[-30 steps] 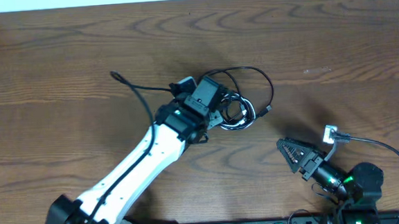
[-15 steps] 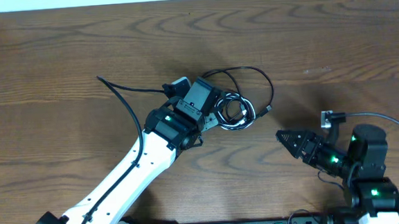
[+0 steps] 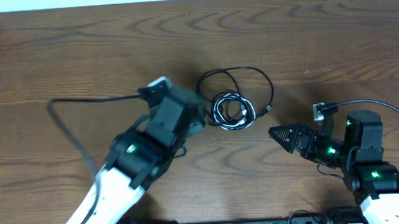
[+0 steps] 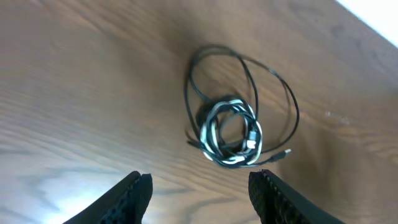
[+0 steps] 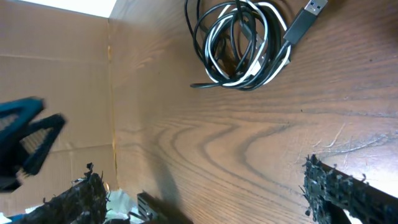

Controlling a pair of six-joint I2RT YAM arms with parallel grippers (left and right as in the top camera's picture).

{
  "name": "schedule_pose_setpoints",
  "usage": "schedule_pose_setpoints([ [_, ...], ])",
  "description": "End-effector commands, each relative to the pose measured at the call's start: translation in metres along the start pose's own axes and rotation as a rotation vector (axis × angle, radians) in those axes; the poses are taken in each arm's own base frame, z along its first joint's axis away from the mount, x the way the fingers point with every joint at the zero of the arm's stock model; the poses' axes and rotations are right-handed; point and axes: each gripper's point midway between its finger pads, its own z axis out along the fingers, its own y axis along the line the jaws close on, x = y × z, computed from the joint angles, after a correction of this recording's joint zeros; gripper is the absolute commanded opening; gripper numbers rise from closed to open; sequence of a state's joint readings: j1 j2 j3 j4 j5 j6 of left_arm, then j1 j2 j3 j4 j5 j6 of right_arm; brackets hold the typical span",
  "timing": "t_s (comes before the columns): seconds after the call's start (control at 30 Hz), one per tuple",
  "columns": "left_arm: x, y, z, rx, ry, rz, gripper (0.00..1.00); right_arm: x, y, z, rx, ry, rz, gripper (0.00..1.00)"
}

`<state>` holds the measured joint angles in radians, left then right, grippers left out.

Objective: Untangle cables
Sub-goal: 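Move the right gripper toward the bundle beside the left gripper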

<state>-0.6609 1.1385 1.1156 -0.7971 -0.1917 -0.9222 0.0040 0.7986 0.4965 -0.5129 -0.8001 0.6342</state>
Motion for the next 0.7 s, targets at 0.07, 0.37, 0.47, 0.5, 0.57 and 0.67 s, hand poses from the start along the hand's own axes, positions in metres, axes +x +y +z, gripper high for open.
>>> schedule_pose_setpoints([
  [0.07,-0.027,0.035,-0.044,-0.066,-0.17,0.02,0.56,-0.015,0.004,-0.002,0.025,-0.061,-0.064,0.99],
  [0.37,-0.024,0.07,-0.068,-0.15,-0.198,0.038,0.56,-0.035,0.024,0.001,0.07,-0.126,-0.125,0.84],
  [0.47,-0.023,0.071,-0.065,-0.159,-0.192,0.041,0.56,-0.031,0.026,0.01,0.155,-0.085,-0.127,0.78],
  [0.5,-0.023,0.071,-0.064,-0.161,-0.191,0.038,0.56,-0.029,0.025,0.013,0.199,-0.07,-0.115,0.75],
  [0.57,-0.022,0.071,-0.062,-0.168,-0.186,0.038,0.57,-0.027,0.024,0.02,0.262,-0.05,-0.085,0.7],
  [0.67,-0.021,0.071,-0.059,-0.18,-0.176,0.045,0.56,-0.023,0.029,0.037,0.289,-0.003,-0.069,0.59],
])
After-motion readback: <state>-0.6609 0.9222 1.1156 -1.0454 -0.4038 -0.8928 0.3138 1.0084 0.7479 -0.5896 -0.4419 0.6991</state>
